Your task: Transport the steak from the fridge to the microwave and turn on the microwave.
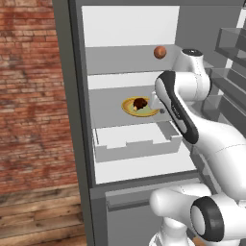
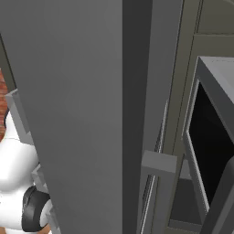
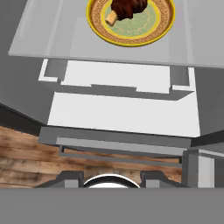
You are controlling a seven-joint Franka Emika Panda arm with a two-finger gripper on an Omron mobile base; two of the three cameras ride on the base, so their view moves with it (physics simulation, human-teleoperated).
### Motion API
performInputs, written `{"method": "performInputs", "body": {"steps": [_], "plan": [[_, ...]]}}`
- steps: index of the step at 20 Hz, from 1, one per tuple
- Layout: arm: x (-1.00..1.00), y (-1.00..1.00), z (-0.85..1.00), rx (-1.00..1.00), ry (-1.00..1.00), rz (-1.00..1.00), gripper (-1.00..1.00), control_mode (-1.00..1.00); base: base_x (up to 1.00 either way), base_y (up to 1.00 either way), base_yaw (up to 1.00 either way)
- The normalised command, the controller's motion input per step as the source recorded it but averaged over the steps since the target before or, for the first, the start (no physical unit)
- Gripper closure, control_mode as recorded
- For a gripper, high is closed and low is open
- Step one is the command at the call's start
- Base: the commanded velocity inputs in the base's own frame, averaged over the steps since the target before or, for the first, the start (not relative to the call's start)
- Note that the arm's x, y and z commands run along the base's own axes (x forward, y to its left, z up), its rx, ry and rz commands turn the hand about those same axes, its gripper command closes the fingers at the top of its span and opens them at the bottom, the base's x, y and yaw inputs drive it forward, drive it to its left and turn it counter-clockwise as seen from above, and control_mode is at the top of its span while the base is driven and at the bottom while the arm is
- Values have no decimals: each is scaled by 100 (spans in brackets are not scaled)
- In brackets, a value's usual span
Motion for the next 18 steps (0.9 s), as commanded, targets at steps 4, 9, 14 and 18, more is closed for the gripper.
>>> {"method": "performInputs", "body": {"steps": [4, 9, 14, 18], "plan": [[-2, 0, 0, 0, -2, 0, -100, -100, 0, 0, 0], [0, 4, 0, 0, -1, -11, -100, -100, 0, 0, 0], [7, 13, 0, 0, -8, -16, -100, -100, 0, 0, 0], [18, 3, 0, 0, -16, -4, -100, -100, 0, 0, 0]]}}
